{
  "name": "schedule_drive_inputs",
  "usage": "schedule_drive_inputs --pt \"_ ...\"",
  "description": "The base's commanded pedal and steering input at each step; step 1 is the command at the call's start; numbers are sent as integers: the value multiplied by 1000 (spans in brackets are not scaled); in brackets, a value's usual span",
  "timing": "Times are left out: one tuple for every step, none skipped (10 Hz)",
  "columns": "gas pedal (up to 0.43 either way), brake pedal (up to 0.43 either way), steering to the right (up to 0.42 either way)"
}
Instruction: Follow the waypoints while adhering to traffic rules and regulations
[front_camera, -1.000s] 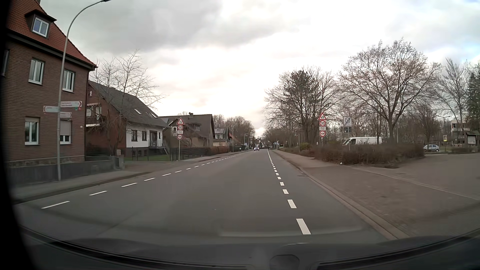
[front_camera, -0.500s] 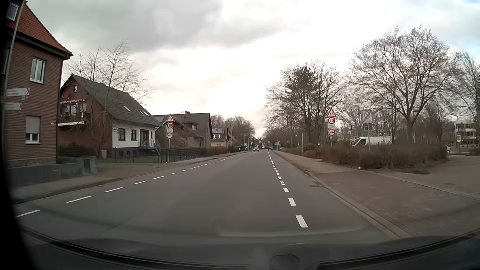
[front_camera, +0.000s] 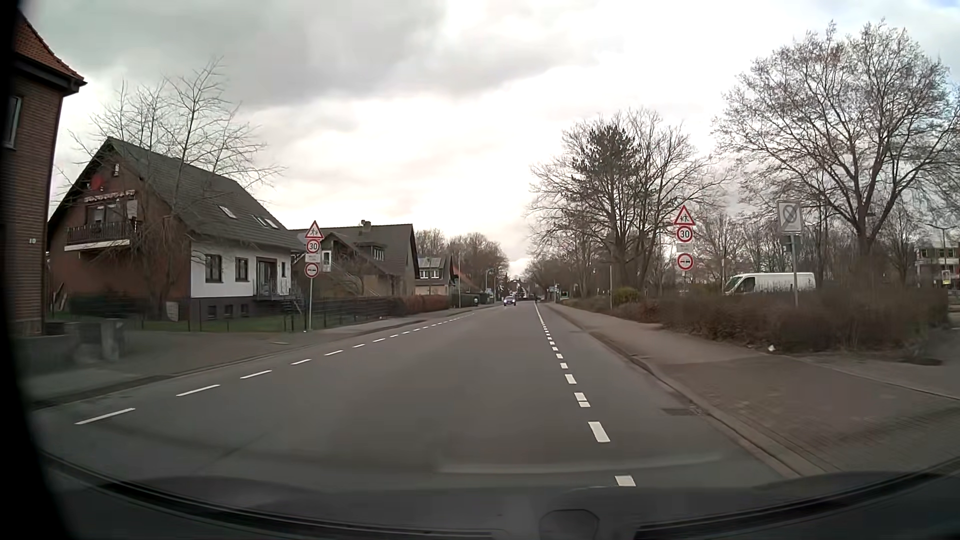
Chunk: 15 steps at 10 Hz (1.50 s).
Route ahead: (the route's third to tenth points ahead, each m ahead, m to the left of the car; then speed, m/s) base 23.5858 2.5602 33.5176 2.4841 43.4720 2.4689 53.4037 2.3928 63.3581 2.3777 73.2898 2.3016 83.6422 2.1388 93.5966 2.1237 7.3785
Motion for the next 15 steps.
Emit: schedule_drive_inputs --pt "157 0 4" --pt "157 0 6" --pt "157 0 7" --pt "157 0 7" --pt "157 0 7" --pt "150 0 7" --pt "150 0 7" --pt "150 0 7" --pt "150 0 6" --pt "150 0 6" --pt "150 0 5" --pt "150 0 5" --pt "150 0 5" --pt "138 0 4" --pt "138 0 4"
